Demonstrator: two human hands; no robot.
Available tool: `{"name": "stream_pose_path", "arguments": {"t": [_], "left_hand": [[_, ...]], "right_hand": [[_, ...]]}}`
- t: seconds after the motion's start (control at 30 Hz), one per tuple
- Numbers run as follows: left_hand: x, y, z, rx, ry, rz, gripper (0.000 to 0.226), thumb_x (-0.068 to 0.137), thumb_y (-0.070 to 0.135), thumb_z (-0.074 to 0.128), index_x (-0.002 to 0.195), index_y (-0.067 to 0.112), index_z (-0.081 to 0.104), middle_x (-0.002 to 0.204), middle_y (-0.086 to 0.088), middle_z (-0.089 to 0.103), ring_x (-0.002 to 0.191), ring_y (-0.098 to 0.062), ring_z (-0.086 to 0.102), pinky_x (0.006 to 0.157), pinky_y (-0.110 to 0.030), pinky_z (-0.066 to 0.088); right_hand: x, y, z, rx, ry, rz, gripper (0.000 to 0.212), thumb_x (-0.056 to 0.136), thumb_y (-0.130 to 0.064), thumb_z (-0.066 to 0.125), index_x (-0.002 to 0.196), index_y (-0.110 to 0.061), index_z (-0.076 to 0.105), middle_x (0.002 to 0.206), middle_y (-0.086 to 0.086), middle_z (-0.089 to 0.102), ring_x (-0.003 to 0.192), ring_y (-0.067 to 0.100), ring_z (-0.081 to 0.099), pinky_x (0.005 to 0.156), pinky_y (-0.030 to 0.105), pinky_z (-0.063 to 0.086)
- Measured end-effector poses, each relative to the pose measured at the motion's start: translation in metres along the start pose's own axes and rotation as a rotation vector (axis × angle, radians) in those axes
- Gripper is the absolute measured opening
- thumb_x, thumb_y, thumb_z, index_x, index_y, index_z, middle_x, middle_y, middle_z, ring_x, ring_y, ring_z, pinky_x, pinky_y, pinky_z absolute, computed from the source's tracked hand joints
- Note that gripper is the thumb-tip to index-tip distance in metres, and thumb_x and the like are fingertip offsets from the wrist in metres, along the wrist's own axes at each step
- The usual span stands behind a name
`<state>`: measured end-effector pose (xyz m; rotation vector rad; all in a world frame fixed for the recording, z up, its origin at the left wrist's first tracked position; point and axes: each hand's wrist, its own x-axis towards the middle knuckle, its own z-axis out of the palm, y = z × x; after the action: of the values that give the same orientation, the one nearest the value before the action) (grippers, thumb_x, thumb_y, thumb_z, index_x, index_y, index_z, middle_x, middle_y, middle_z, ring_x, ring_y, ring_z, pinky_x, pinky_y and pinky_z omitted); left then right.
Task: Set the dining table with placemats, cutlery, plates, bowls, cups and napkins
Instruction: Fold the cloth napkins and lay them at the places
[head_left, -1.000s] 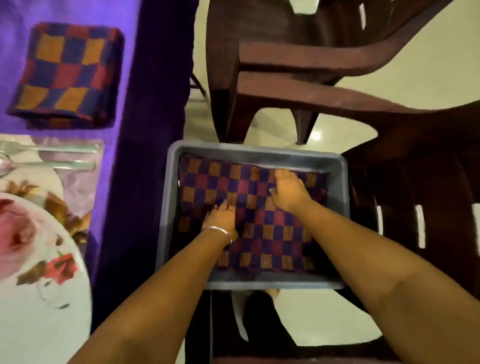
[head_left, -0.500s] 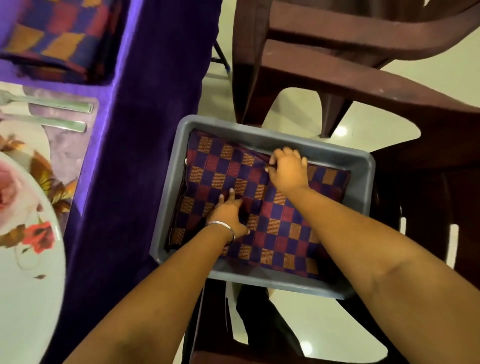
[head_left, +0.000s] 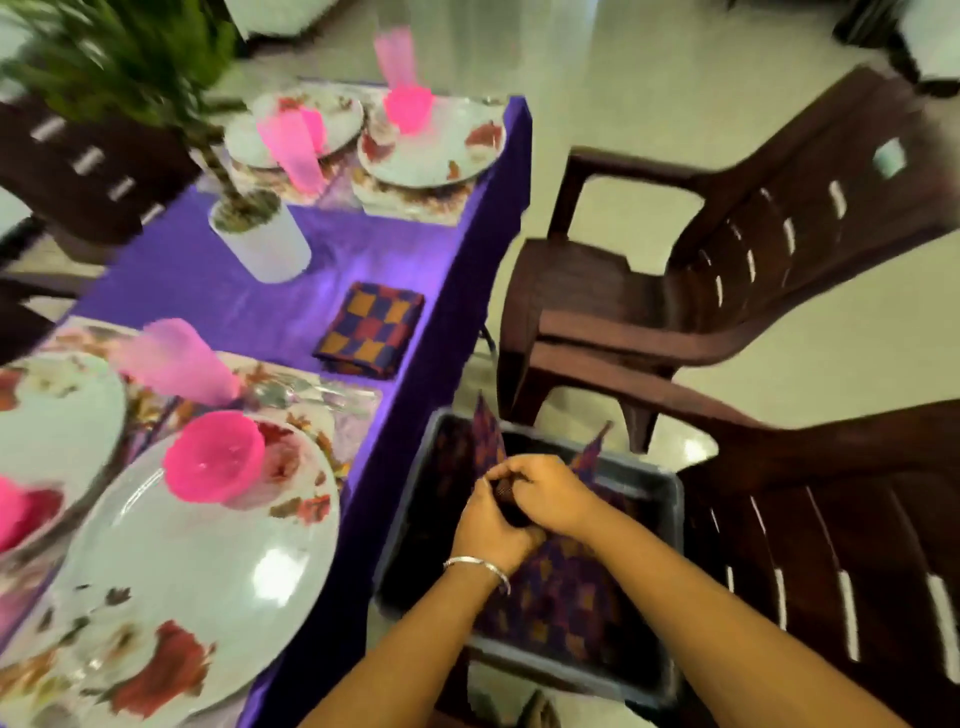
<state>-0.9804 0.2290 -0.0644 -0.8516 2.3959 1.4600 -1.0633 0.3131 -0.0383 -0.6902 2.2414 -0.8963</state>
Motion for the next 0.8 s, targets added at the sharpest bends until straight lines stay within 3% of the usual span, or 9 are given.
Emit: {"name": "stream_pose_path", "arguments": {"t": [0.1, 0.23, 0.37, 0.43, 0.53, 0.63, 0.7, 0.8], "left_hand": [[-0.027, 0.041, -0.039, 0.002, 0.173, 0.083, 0.056, 0.066, 0.034, 0.064, 0.117, 0.011, 0.058, 0.112, -0.009, 0.066, 0.105, -0.025, 0.063, 0.079, -0.026, 0.045], [-0.057, 0.091, -0.098, 0.085, 0.416, 0.265, 0.028, 0.079, 0.021, 0.06, 0.104, 0.01, 0.068, 0.103, -0.013, 0.071, 0.099, -0.031, 0.064, 0.076, -0.035, 0.048], [-0.092, 0.13, -0.161, 0.131, 0.587, 0.417, 0.043, 0.073, 0.034, 0.044, 0.097, 0.008, 0.068, 0.098, -0.015, 0.07, 0.094, -0.035, 0.063, 0.07, -0.035, 0.043], [-0.117, 0.138, -0.19, 0.165, 0.603, 0.474, 0.04, 0.068, 0.04, 0.047, 0.093, 0.012, 0.06, 0.097, -0.013, 0.069, 0.092, -0.035, 0.062, 0.066, -0.034, 0.041], [-0.151, 0.139, -0.233, 0.296, 0.676, 0.478, 0.049, 0.068, 0.042, 0.066, 0.107, 0.014, 0.052, 0.106, -0.011, 0.065, 0.099, -0.035, 0.06, 0.071, -0.038, 0.046], [-0.184, 0.13, -0.28, 0.467, 0.847, 0.423, 0.052, 0.071, 0.032, 0.066, 0.116, 0.014, 0.048, 0.112, -0.011, 0.061, 0.105, -0.036, 0.058, 0.078, -0.043, 0.05], [-0.208, 0.12, -0.309, 0.545, 0.874, 0.334, 0.045, 0.073, 0.023, 0.063, 0.114, 0.015, 0.048, 0.109, -0.012, 0.062, 0.103, -0.037, 0.059, 0.078, -0.042, 0.05], [-0.253, 0.094, -0.354, 0.658, 0.958, 0.214, 0.03, 0.077, 0.016, 0.06, 0.107, 0.018, 0.056, 0.107, -0.014, 0.064, 0.101, -0.038, 0.061, 0.079, -0.04, 0.049]], "right_hand": [[-0.021, -0.059, -0.034, -0.184, -0.02, -0.152, 0.052, 0.074, 0.005, 0.048, 0.119, -0.012, 0.067, 0.12, 0.007, 0.067, 0.113, 0.021, 0.06, 0.093, 0.027, 0.047], [-0.047, -0.137, -0.071, -0.482, 0.216, -0.318, 0.037, 0.078, -0.005, 0.055, 0.109, -0.016, 0.071, 0.107, 0.01, 0.07, 0.102, 0.03, 0.062, 0.086, 0.037, 0.049], [-0.064, -0.203, -0.09, -0.628, 0.544, -0.536, 0.021, 0.078, -0.015, 0.061, 0.095, -0.011, 0.072, 0.098, 0.011, 0.06, 0.094, 0.034, 0.057, 0.074, 0.04, 0.048], [-0.072, -0.241, -0.089, -0.678, 0.61, -0.625, 0.021, 0.08, -0.017, 0.059, 0.097, -0.01, 0.07, 0.097, 0.013, 0.064, 0.093, 0.035, 0.058, 0.077, 0.04, 0.045], [-0.082, -0.296, -0.075, -0.724, 0.592, -0.667, 0.021, 0.091, -0.022, 0.049, 0.108, -0.014, 0.059, 0.099, 0.015, 0.065, 0.092, 0.035, 0.061, 0.069, 0.039, 0.042], [-0.093, -0.341, -0.058, -0.66, 0.556, -0.773, 0.019, 0.09, -0.022, 0.049, 0.106, -0.014, 0.055, 0.098, 0.017, 0.064, 0.091, 0.037, 0.061, 0.067, 0.04, 0.045], [-0.102, -0.365, -0.052, -0.633, 0.512, -0.822, 0.017, 0.086, -0.019, 0.053, 0.1, -0.013, 0.058, 0.096, 0.019, 0.064, 0.091, 0.038, 0.061, 0.07, 0.043, 0.048], [-0.124, -0.397, -0.041, -0.744, 0.487, -0.832, 0.018, 0.082, -0.018, 0.059, 0.1, -0.016, 0.061, 0.101, 0.015, 0.064, 0.096, 0.035, 0.06, 0.071, 0.036, 0.043]]}}
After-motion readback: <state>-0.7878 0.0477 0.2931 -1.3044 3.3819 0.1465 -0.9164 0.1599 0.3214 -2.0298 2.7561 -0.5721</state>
